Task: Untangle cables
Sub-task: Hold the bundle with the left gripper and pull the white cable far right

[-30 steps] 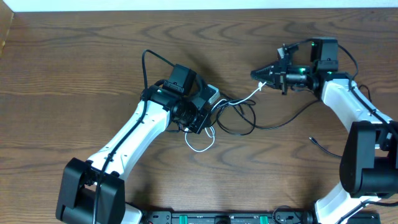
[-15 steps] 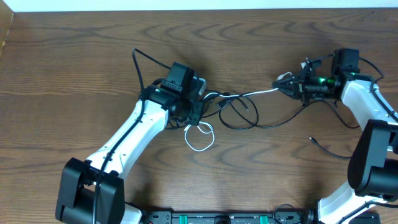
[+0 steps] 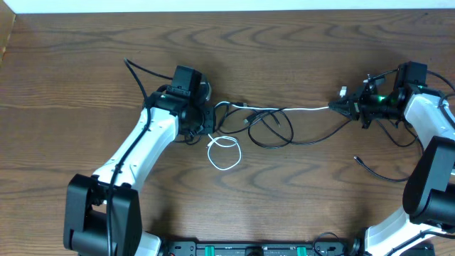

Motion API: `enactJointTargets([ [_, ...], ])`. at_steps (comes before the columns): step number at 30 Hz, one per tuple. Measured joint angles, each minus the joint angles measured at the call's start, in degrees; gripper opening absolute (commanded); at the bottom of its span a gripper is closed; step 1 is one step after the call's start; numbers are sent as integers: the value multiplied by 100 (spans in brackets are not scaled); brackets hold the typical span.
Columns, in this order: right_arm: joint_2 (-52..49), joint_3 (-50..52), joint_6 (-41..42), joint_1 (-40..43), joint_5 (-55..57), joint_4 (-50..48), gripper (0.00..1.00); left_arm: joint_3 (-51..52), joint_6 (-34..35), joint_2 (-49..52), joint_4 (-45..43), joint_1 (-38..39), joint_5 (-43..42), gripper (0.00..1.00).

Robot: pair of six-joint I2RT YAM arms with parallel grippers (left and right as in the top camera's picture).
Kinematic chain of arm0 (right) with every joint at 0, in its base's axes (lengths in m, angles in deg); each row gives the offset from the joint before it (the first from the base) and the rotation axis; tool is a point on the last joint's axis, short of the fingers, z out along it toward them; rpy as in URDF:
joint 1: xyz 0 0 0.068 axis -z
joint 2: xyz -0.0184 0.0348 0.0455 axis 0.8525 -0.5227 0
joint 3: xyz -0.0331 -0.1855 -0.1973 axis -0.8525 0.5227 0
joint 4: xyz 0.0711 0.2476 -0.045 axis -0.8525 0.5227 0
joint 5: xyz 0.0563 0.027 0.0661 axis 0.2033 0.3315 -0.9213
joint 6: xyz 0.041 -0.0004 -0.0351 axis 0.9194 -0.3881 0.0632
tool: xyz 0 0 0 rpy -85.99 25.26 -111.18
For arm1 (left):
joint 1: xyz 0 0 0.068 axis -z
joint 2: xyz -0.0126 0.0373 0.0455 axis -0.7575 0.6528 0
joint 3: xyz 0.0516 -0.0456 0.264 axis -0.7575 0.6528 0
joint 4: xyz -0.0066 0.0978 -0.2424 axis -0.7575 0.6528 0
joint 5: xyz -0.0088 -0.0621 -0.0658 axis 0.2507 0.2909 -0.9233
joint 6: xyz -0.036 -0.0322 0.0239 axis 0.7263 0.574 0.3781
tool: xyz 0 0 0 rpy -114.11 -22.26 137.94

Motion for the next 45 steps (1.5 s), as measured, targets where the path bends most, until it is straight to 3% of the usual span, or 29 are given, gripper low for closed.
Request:
enactJointTargets([
  [10, 0, 0, -487, -57, 142, 168, 1, 0, 205, 66, -177, -20, -1054, 8],
  [16, 0, 0, -1084, -240, 162, 136, 1, 0, -79, 66, -216, -20, -1484, 8],
  [19, 0, 0, -1307, -210, 170, 70, 1, 0, -155, 66, -26, -20, -1185, 8],
  [26, 0, 2, -1488, 33, 271, -127, 1, 11, 256, 66, 490, -17, 450, 8],
  [37, 0, 2, -1545, 186, 118, -1005, 1, 11, 470, 66, 535, 0, 887, 8],
  [39, 0, 4, -1550, 216, 46, -1121, 1, 11, 483, 66, 551, -2, 881, 14],
  [42, 0, 4, -1561, 273, -46, -1331, 1, 11, 527, 66, 610, -4, 885, 46],
  [45, 0, 4, -1563, 396, -157, -1554, 1, 11, 522, 66, 645, -22, 907, 56],
])
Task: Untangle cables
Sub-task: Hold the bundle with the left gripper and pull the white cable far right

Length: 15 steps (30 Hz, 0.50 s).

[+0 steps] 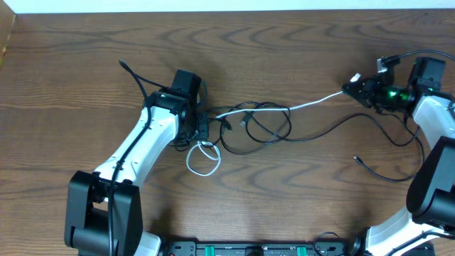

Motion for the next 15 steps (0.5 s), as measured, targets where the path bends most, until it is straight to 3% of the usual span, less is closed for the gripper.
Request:
enactJointTargets([
  [9, 68, 0, 131, 72, -284, -522, 1, 0, 24, 0, 0, -2, 2, 57],
  [15, 726, 0, 177, 72, -249, -706, 1, 0, 24, 0, -2, -2, 2, 57],
])
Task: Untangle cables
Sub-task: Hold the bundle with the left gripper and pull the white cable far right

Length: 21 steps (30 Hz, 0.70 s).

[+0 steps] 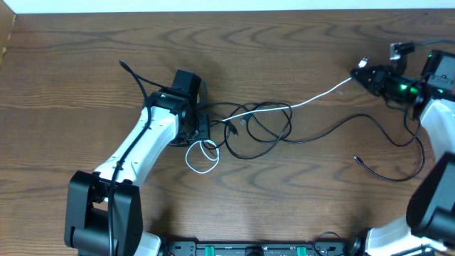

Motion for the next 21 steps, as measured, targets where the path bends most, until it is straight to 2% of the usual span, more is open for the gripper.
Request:
enactJointTargets([
  [14, 2457, 0, 66, 0, 1248, -72, 1, 0, 0, 0, -87, 0, 0, 56],
  [21, 3624, 2, 175, 0, 1980, -704, 1, 2, 0, 4, -133, 0, -2, 56],
])
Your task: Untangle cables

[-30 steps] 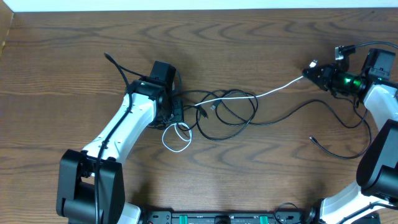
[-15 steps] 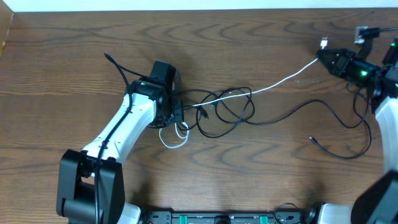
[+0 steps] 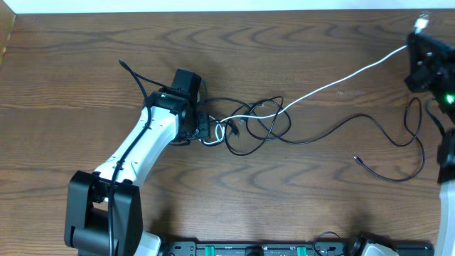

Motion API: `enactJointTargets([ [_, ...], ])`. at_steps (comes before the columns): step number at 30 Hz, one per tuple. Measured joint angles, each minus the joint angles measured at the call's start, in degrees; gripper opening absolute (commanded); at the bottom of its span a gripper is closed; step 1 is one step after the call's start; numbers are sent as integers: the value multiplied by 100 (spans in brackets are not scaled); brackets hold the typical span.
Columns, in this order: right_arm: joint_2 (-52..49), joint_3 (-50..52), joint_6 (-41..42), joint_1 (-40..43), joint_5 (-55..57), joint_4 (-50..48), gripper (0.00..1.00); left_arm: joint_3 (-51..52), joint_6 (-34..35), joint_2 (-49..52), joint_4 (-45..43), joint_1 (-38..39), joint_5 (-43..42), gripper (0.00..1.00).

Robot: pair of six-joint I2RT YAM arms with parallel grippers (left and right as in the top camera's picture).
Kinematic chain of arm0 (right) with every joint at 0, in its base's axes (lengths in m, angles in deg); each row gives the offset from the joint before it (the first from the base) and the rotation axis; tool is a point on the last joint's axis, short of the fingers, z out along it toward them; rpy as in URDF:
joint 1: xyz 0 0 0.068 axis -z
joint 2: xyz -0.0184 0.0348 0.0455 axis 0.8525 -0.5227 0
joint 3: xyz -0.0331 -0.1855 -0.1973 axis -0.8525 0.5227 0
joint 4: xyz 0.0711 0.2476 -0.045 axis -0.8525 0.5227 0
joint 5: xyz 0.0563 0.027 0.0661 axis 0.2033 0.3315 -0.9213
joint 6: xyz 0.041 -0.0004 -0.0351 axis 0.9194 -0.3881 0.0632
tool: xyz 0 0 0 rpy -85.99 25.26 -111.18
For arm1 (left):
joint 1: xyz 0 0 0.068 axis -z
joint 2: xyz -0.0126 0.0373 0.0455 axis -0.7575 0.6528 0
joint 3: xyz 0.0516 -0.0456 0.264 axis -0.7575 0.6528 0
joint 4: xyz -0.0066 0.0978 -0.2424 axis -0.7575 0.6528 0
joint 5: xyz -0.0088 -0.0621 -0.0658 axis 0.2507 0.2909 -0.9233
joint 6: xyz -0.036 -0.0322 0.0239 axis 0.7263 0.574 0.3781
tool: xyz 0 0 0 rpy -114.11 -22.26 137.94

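Observation:
A white cable (image 3: pixel 341 79) runs taut from the upper right corner down into a knot of black cable (image 3: pixel 257 128) at mid-table. My right gripper (image 3: pixel 418 41) is at the far upper right, shut on the white cable just below its plug. My left gripper (image 3: pixel 203 129) sits low at the left end of the knot, apparently shut on the black cable there. Only a small white loop (image 3: pixel 215 137) shows beside its fingers. The black cable trails right in a wide curve to a free end (image 3: pixel 357 159).
Another black lead (image 3: pixel 131 73) pokes out up and left from under the left arm. The wooden table (image 3: pixel 85 163) reaches its back edge just above the right gripper. The arm bases (image 3: pixel 249 249) stand along the front edge.
The right gripper has moved further up and right with the white cable, which now lies straighter. The white loop by the left gripper has shrunk to a small remnant. The left gripper stayed put.
At first the right gripper held the white cable at mid-right and a big white loop lay below the knot. Each later moment showed the right gripper further up and right and the loop smaller, while the left gripper shifted slightly left and then held the knot's end.

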Motion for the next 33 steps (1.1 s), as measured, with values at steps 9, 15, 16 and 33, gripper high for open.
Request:
enactJointTargets([
  [9, 1047, -13, 446, 0, 1005, -861, 1, 0, 0, 498, -33, 0, 0, 56],
  [15, 975, -535, 584, 0, 1172, -435, 1, 0, -2, 787, -48, 0, 2, 56],
  [16, 920, -734, 592, 0, 1189, -236, 1, 0, 0, 820, -70, 0, 0, 56],
  [33, -1591, -6067, -57, 0, 1027, 4129, 1, 2, -2, 1163, -387, 0, -2, 56],
])
